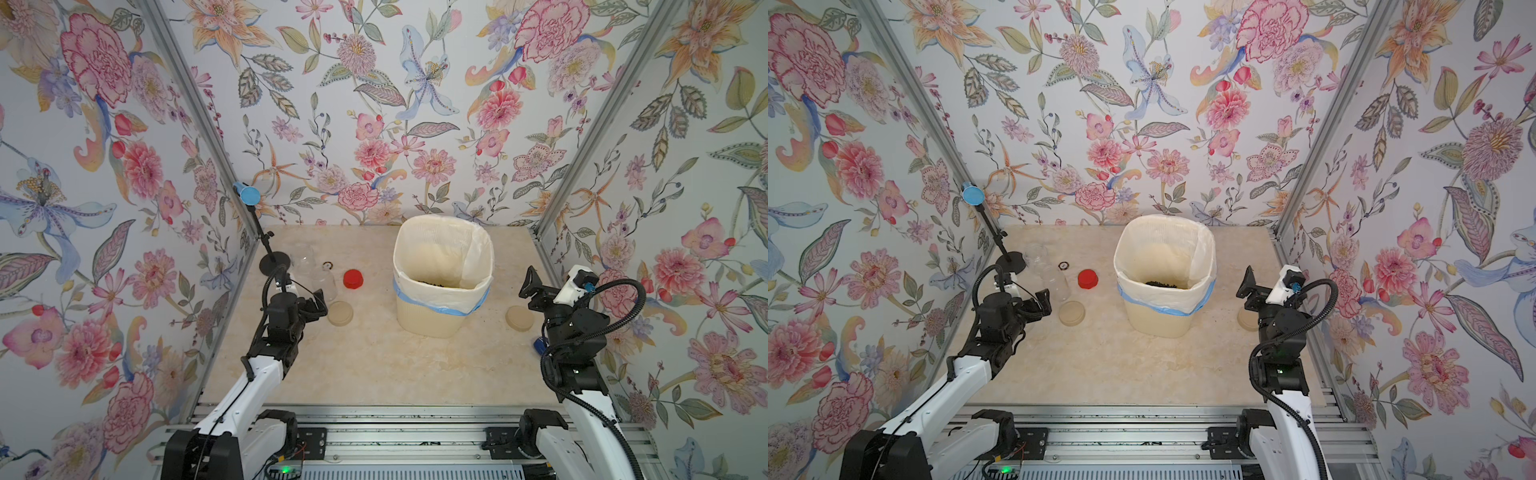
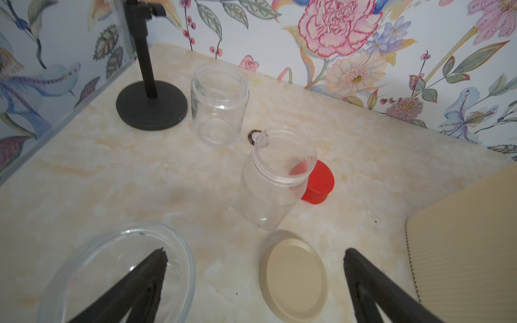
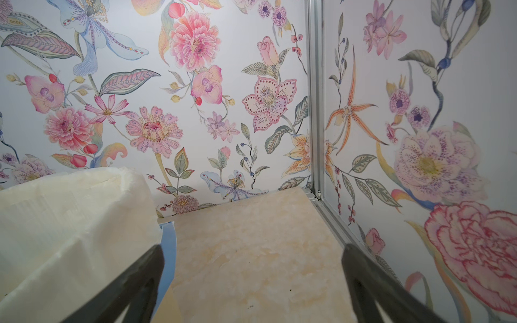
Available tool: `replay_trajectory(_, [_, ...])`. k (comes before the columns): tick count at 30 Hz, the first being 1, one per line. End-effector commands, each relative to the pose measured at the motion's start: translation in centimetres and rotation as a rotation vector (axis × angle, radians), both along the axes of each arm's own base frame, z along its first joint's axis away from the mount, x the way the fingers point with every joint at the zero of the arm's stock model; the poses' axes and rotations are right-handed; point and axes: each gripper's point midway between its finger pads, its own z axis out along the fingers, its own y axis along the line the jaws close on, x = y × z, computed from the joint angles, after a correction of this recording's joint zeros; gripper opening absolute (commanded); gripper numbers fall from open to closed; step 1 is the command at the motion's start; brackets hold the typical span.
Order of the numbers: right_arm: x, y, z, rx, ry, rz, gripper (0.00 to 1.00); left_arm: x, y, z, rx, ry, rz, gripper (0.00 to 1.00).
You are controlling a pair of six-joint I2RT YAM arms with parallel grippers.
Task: Empty moldy tea leaves from jars
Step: Move the jar to the center of the board.
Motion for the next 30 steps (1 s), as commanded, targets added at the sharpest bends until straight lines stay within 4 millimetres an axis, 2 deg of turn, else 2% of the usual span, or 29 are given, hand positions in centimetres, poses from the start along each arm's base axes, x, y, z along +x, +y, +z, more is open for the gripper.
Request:
replay_trajectory(1, [-0.1,0.2,1.2,0.029,-0.046,0.018,1.0,0.4,-1.7,-0.4,-0.086,-0.031,-0.043,1.0])
replay_trajectory(7, [-0.2,0.1,0.9,0.032,-0.044,0.016,1.0,0.7,-2.5,-2.9,-0.084,0.029,-0.088,1.0])
replay_trajectory(15, [-0.2,0.1,0.9,0.03,-0.041,0.022,1.0,0.5,1.3,-3.1,0.005,0.065,0.082,1.0])
replay_trajectory(19, [-0.2,0.2,0.8,0.035,-0.041,0.026,1.0,0.8,2.4,-2.4,0.048,0.066,0.121,1.0])
replay_trajectory(25, [-0.3,0.3,0.9,0.033,-0.042,0.03,1.0,2.3,2.9,1.1,0.063,-0.028,0.138,1.0])
replay_trajectory(30, [-0.3,0.3,1.0,0.034,-0.045,0.031,1.0,4.0,2.9,2.0,0.093,-0.018,0.126,1.0])
